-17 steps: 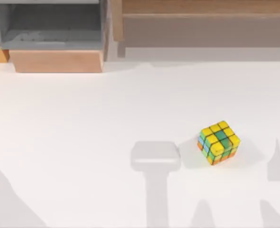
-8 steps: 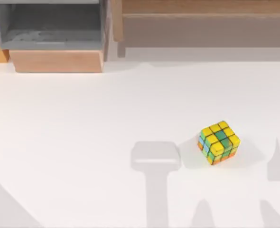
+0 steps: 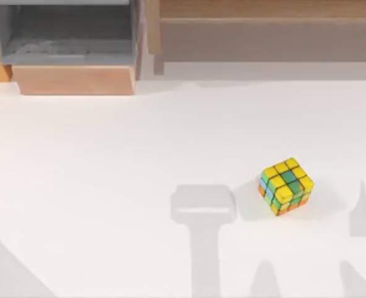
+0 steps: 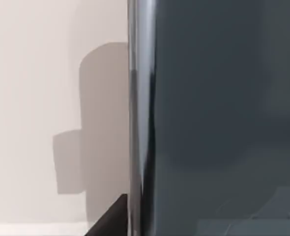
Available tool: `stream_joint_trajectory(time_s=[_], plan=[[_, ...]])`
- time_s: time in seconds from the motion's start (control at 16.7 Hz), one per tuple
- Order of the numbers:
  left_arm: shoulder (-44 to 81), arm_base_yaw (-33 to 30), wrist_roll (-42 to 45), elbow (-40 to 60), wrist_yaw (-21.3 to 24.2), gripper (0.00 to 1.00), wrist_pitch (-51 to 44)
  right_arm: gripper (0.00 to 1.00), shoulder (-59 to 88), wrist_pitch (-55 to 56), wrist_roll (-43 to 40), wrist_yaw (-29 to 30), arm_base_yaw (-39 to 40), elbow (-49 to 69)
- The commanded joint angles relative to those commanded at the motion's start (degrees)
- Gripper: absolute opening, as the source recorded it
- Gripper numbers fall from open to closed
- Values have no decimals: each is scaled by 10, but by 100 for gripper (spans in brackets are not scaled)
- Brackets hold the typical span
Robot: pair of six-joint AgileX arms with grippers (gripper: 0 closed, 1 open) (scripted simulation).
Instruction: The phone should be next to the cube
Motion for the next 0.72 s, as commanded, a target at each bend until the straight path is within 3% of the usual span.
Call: stream_joint_trajectory(time_s=[0.48,0.72], plan=[[0,0,0,0,0,2,0,100,0,0,0,0,0,0],[0,0,0,0,0,0,0,100,0,0,0,0,0,0]])
